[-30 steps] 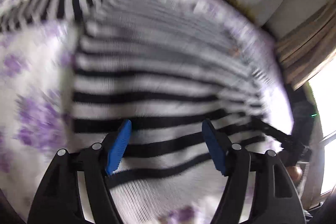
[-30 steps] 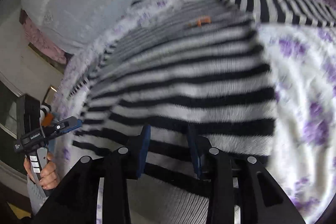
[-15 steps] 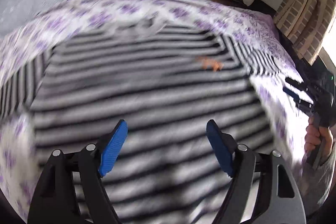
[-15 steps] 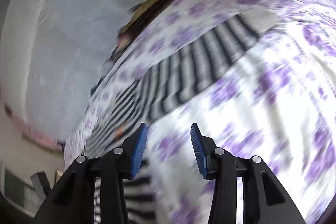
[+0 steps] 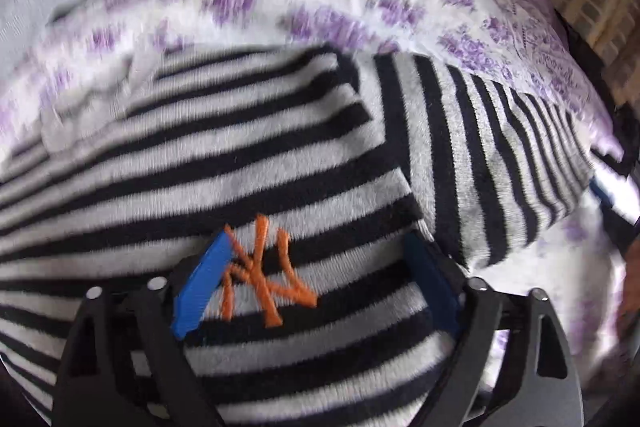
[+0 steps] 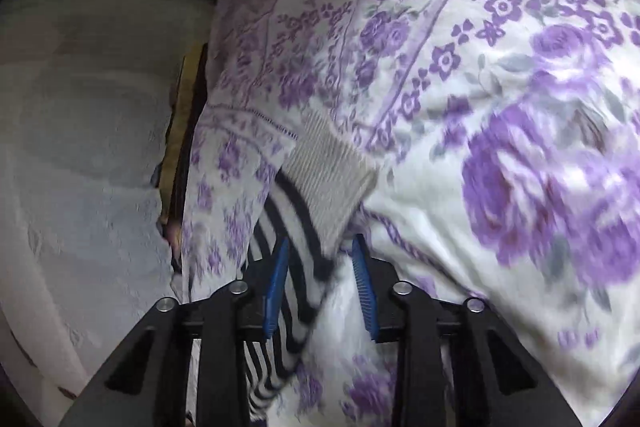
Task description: Fold small clothes
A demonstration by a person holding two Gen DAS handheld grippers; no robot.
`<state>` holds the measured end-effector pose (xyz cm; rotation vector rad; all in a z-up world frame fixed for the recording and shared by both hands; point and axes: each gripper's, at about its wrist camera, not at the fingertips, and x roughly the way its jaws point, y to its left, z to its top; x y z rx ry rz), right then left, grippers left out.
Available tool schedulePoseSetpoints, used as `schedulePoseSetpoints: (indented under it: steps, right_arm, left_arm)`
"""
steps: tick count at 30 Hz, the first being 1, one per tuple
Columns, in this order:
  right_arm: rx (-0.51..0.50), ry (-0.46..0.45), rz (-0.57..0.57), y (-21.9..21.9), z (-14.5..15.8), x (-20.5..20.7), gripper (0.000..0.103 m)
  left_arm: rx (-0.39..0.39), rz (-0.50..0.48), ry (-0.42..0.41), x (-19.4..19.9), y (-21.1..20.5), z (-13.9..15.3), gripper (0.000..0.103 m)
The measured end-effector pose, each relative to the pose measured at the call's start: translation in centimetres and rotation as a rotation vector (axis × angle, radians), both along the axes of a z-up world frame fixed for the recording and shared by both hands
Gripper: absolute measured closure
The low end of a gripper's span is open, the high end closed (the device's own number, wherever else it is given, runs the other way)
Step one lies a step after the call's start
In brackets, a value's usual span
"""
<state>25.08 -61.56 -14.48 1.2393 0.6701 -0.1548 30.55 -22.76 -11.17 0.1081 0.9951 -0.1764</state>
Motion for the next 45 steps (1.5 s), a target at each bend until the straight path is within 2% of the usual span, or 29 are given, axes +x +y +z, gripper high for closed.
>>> schedulePoseSetpoints:
  steps: [2,5,6,9,13,15,19,25,30,33,36,38,41,45]
  right_arm:
    - [0.027,0.022,-0.049,-0.4,-0.4,1.0,0.086]
    - [0.012,0.018,-0.152,0.7,-0.7,1.5,0.095]
    - [-0.018,0.01,-0.171,1.2,-0.7,1.4,0.095]
    - [-0.198,-0.02,-0.192,3.6,0.1,0.8,0.097]
    - [-0.15,-0.127,-0.161,3.0,1.2,0.0,0.095]
    - [-0.154,-0.157,-0.1,3.5,2.1,0.5,0.095]
    - [-0.184,-0.237,0.041,6.0,4.9,1.7,0.095]
    - [-0.291,-0.327,0.255,11.9,9.8,2.2,0.095]
    - [-0.339,-0.366,0.432,18.2,11.8,2.6,0.095]
    - [-0.352,-0.391,0.549,22.5,12.3,2.1,0.095]
    - [-0.374,-0.394,0.64,26.4,12.5,2.1,0.095]
    - [-0.386,-0.394,0.656,27.7,12.6,1.8,0.095]
    - [-0.399,-0.39,0.679,29.6,13.3,1.9,0.095]
    - [-0.391,-0.408,0.716,32.3,14.0,2.2,0.095]
  left_arm:
    - [0.047,0.007,-0.035,-0.4,-0.5,-0.1,0.009]
    - [-0.011,0.024,-0.003,0.4,0.3,-0.1,0.006]
    - [-0.028,0.028,0.002,0.6,0.6,0.0,0.006]
    - [-0.051,0.034,-0.006,0.5,0.9,0.9,0.008]
    - [-0.006,0.003,-0.024,1.4,-0.9,1.1,0.006]
    - [0.0,0.002,0.012,2.3,-1.3,-0.4,0.004]
    - [-0.066,0.008,-0.008,1.8,-0.2,0.4,0.004]
    - [-0.221,0.045,0.031,2.5,2.8,1.9,0.005]
    - [-0.333,0.083,0.088,4.5,5.1,2.5,0.005]
    - [-0.325,0.096,0.117,5.2,5.4,2.4,0.005]
    - [-0.326,0.095,0.1,5.0,6.0,2.7,0.005]
    - [-0.338,0.105,0.083,4.5,6.8,3.1,0.006]
    - [-0.274,0.119,0.043,3.8,8.2,4.0,0.006]
    - [-0.266,0.153,0.013,3.1,11.3,5.3,0.006]
